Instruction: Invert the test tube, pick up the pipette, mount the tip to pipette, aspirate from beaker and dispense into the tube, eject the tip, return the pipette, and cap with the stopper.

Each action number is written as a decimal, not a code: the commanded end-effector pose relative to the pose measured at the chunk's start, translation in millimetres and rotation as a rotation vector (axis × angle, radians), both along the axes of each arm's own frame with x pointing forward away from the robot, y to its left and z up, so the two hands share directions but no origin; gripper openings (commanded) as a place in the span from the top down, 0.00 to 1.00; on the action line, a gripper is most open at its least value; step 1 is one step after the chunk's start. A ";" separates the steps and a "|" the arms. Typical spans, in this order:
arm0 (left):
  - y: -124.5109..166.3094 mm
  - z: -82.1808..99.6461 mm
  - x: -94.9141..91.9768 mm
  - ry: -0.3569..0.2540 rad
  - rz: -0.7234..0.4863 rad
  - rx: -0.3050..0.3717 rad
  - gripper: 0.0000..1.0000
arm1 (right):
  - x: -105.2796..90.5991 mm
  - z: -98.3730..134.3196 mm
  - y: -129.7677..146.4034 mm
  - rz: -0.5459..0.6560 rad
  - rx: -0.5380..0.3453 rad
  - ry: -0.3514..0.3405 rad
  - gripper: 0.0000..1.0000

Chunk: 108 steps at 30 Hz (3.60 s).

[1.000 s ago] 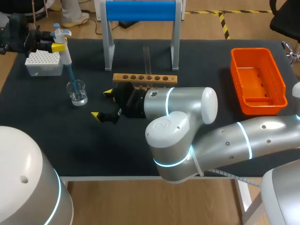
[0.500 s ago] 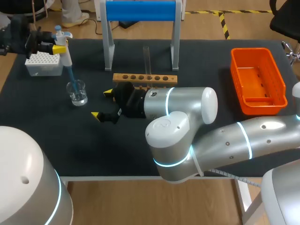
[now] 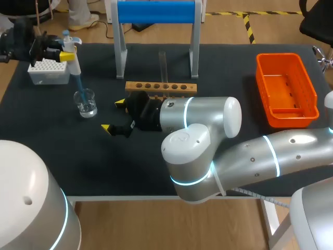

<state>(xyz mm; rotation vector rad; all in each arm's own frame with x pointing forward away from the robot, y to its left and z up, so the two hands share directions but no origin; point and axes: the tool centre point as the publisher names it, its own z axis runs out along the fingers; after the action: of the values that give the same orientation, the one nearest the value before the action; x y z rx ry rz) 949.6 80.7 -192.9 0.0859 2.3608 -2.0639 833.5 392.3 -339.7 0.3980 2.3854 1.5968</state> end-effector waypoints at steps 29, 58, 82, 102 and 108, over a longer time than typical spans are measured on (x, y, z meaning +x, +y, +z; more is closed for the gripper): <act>1.0 -6.5 2.3 -0.001 -0.013 -0.005 1.00 | -0.5 -0.8 -0.1 -0.001 0.003 -0.001 0.00; 1.0 -6.5 2.3 -0.001 -0.013 -0.005 1.00 | -11.1 41.6 -16.9 -0.012 -0.019 -0.034 0.00; 1.0 -6.5 2.3 -0.001 -0.013 -0.005 1.00 | -16.8 143.1 -45.1 0.237 -0.086 -0.022 0.00; 1.0 -6.5 2.3 -0.001 -0.013 -0.005 1.00 | 8.2 207.6 -46.4 0.496 -0.160 0.023 0.00; 1.0 -6.5 2.3 -0.001 -0.013 -0.005 1.00 | 8.6 222.2 -39.7 0.589 -0.148 0.038 0.00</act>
<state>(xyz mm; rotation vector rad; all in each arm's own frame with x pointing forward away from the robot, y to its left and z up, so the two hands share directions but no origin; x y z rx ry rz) 950.6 80.3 -199.1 0.0963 2.3594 -2.0715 839.0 355.5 -127.1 0.0332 2.3730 1.5866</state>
